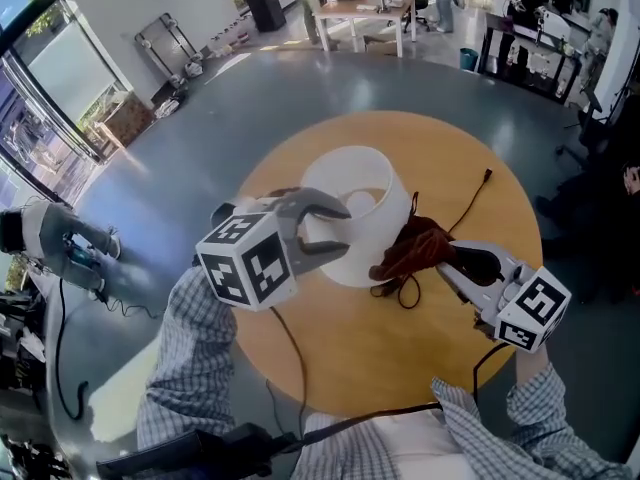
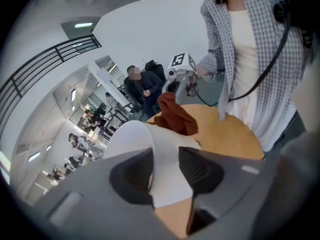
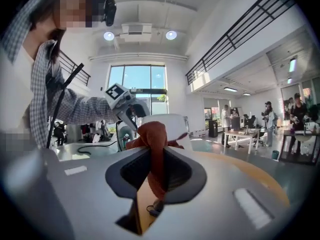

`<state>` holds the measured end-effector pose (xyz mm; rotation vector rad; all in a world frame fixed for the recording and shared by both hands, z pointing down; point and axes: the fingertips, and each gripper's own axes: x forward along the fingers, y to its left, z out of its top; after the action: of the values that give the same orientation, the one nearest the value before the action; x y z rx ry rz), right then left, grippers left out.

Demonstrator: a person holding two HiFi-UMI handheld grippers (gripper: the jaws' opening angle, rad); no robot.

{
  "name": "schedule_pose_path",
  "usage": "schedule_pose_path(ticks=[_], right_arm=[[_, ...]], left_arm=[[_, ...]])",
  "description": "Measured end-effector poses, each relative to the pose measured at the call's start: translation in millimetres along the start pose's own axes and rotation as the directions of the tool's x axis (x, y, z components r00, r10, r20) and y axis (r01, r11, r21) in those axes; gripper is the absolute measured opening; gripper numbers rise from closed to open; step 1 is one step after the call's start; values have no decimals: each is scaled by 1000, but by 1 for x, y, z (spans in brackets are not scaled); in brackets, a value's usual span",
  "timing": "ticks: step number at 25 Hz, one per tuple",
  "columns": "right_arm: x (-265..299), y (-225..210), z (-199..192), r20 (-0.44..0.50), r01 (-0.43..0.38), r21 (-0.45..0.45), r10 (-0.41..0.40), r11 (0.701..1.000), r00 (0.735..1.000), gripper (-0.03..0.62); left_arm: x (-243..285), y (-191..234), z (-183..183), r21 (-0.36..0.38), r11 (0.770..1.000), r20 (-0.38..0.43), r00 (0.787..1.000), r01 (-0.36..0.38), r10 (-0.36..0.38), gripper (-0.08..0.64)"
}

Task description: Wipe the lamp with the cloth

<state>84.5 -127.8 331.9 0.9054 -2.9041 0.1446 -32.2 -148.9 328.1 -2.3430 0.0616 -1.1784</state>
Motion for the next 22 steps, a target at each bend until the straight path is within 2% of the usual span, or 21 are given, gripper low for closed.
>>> schedule_pose_path(ticks=[3, 7, 10, 15, 19, 22], right_arm=[[-3, -27, 9, 37, 94, 59, -96, 994, 995, 67], [-5, -58, 10, 27, 208, 130, -213, 969, 977, 67], [-2, -73, -1, 8, 248, 197, -255, 948, 967, 67], [28, -71, -38, -55, 227, 262, -220, 938, 974, 67], [67, -57, -64, -90, 140, 312, -117, 940, 989, 67], [103, -43, -84, -133, 75, 301, -35, 951, 990, 67]], left_arm=[[-5, 3, -12, -54, 998, 21, 999, -37, 39, 144], [-15, 3, -29, -126, 990, 48, 996, -63, 70, 140], [-21, 6, -42, -189, 978, 70, 992, -90, 105, 138], [-36, 5, -67, -304, 942, 111, 977, -141, 182, 137], [-41, 5, -81, -384, 908, 133, 963, -169, 236, 137], [-42, 6, -89, -427, 886, 143, 954, -181, 264, 137]])
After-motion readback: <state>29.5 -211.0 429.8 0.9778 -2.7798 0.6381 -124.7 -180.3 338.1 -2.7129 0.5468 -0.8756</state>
